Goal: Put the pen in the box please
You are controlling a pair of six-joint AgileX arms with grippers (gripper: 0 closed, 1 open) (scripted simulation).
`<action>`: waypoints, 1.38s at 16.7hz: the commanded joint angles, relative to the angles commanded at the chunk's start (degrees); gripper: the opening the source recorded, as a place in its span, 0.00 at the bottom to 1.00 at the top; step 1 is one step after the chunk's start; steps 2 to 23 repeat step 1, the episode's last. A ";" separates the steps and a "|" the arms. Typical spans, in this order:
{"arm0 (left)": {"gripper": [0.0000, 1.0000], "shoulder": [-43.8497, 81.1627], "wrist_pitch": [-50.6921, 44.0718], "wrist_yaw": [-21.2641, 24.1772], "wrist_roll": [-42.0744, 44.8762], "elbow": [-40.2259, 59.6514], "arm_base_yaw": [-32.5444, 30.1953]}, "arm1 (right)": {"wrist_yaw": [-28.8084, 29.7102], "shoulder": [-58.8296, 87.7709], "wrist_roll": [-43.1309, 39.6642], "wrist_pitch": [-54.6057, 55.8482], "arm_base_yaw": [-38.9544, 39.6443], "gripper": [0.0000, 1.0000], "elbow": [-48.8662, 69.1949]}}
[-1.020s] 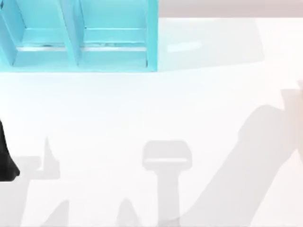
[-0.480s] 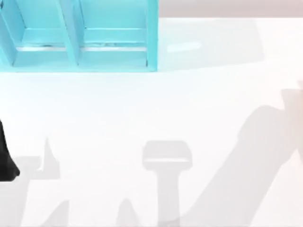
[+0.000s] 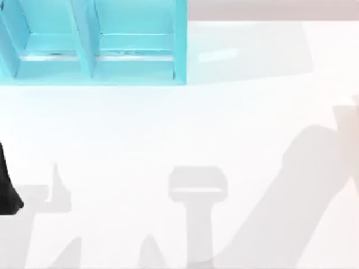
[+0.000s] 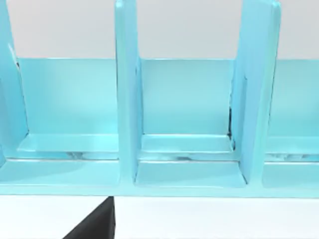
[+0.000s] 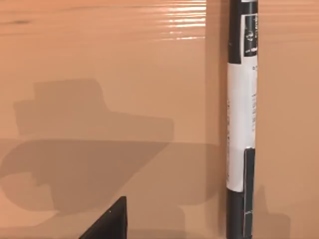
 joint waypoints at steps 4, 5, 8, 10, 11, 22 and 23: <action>1.00 0.00 0.00 0.00 0.00 0.00 0.00 | 0.00 0.00 0.00 0.00 0.00 1.00 0.00; 1.00 0.00 0.00 0.00 0.00 0.00 0.00 | 0.00 0.00 0.00 0.00 0.00 1.00 0.00; 1.00 0.00 0.00 0.00 0.00 0.00 0.00 | 0.00 0.00 0.00 0.00 0.00 1.00 0.00; 1.00 0.00 0.00 0.00 0.00 0.00 0.00 | 0.00 0.00 0.00 0.00 0.00 1.00 0.00; 1.00 0.00 0.00 0.00 0.00 0.00 0.00 | 0.00 0.00 0.00 0.00 0.00 1.00 0.00; 1.00 0.00 0.00 0.00 0.00 0.00 0.00 | 0.00 0.00 0.00 0.00 0.00 1.00 0.00; 1.00 0.00 0.00 0.00 0.00 0.00 0.00 | 0.00 0.00 0.00 0.00 0.00 1.00 0.00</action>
